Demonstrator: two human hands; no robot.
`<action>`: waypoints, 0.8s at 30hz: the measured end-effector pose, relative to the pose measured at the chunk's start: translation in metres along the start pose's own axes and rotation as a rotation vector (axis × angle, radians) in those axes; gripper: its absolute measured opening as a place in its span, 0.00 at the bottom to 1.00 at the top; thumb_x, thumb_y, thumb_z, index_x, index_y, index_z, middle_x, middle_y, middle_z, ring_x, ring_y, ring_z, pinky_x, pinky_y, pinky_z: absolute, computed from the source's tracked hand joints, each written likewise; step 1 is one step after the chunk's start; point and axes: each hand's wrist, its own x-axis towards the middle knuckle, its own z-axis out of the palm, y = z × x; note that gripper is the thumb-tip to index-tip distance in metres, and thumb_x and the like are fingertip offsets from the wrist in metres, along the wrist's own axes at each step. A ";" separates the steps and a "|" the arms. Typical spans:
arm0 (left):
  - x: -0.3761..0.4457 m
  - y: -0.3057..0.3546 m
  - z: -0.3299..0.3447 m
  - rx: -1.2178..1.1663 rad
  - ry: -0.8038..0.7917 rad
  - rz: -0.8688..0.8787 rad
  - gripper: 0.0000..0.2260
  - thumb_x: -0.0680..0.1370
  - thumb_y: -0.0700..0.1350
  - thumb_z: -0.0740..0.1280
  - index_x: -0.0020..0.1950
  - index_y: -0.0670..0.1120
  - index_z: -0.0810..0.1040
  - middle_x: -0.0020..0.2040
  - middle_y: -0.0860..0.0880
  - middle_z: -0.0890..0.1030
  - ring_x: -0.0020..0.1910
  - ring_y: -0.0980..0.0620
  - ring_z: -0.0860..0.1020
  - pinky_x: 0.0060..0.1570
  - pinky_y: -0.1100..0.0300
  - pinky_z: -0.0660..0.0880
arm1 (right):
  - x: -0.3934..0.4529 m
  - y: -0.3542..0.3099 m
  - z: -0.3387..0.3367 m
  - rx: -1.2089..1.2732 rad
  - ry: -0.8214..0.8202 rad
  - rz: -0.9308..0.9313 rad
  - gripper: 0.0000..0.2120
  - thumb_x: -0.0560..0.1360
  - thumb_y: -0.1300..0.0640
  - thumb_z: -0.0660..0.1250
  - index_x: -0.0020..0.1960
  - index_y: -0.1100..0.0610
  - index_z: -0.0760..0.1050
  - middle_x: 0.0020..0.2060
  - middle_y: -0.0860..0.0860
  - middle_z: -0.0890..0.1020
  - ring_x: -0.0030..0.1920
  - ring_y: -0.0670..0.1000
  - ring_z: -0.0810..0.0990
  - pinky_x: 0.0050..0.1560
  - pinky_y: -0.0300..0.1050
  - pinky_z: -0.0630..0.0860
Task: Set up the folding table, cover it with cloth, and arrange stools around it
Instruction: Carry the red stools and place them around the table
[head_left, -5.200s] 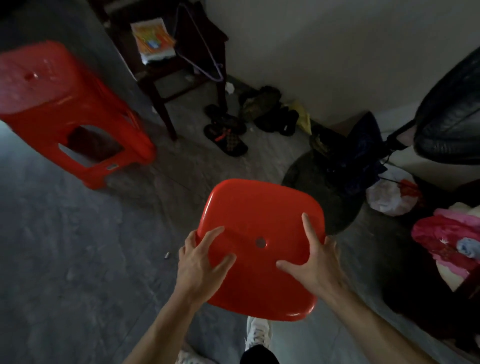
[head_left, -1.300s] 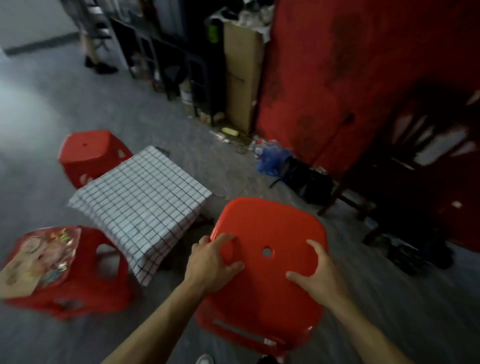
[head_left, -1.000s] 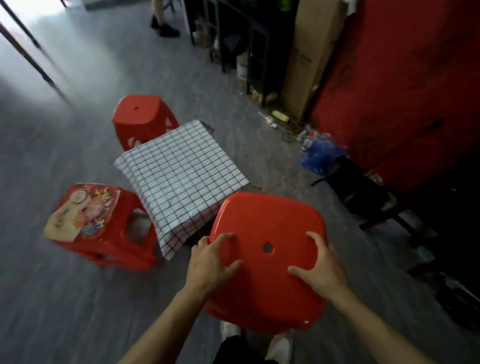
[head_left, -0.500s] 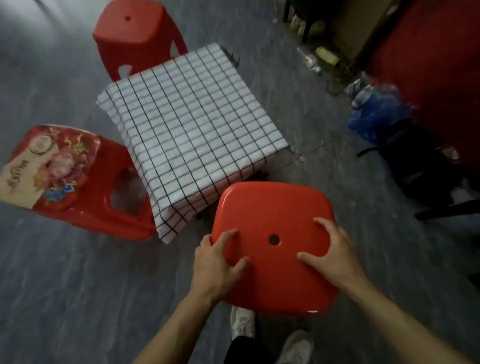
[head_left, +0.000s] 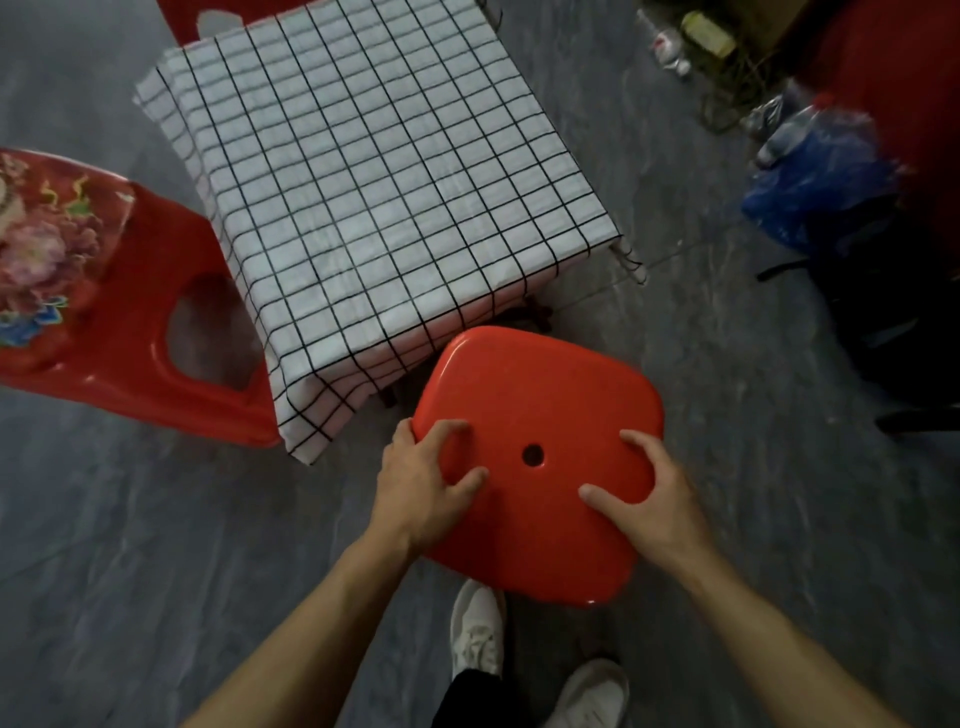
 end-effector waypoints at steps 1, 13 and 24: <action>0.002 0.000 -0.001 0.017 -0.014 0.000 0.26 0.72 0.58 0.71 0.68 0.65 0.67 0.68 0.48 0.64 0.67 0.44 0.67 0.64 0.42 0.73 | 0.000 0.000 0.002 -0.011 -0.019 0.013 0.39 0.62 0.43 0.80 0.68 0.38 0.66 0.64 0.51 0.72 0.61 0.52 0.75 0.62 0.56 0.75; -0.041 0.044 -0.061 0.195 0.072 0.105 0.26 0.77 0.56 0.68 0.74 0.57 0.67 0.80 0.47 0.56 0.78 0.46 0.52 0.74 0.43 0.61 | -0.029 -0.084 -0.061 -0.160 0.012 -0.148 0.36 0.71 0.47 0.74 0.75 0.49 0.63 0.70 0.52 0.67 0.69 0.52 0.68 0.68 0.49 0.67; -0.209 0.106 -0.116 0.077 0.275 0.063 0.27 0.74 0.58 0.68 0.71 0.55 0.71 0.76 0.46 0.65 0.75 0.46 0.60 0.72 0.47 0.63 | -0.165 -0.138 -0.147 -0.245 -0.119 -0.491 0.37 0.71 0.47 0.75 0.75 0.50 0.63 0.67 0.52 0.70 0.67 0.52 0.70 0.69 0.52 0.70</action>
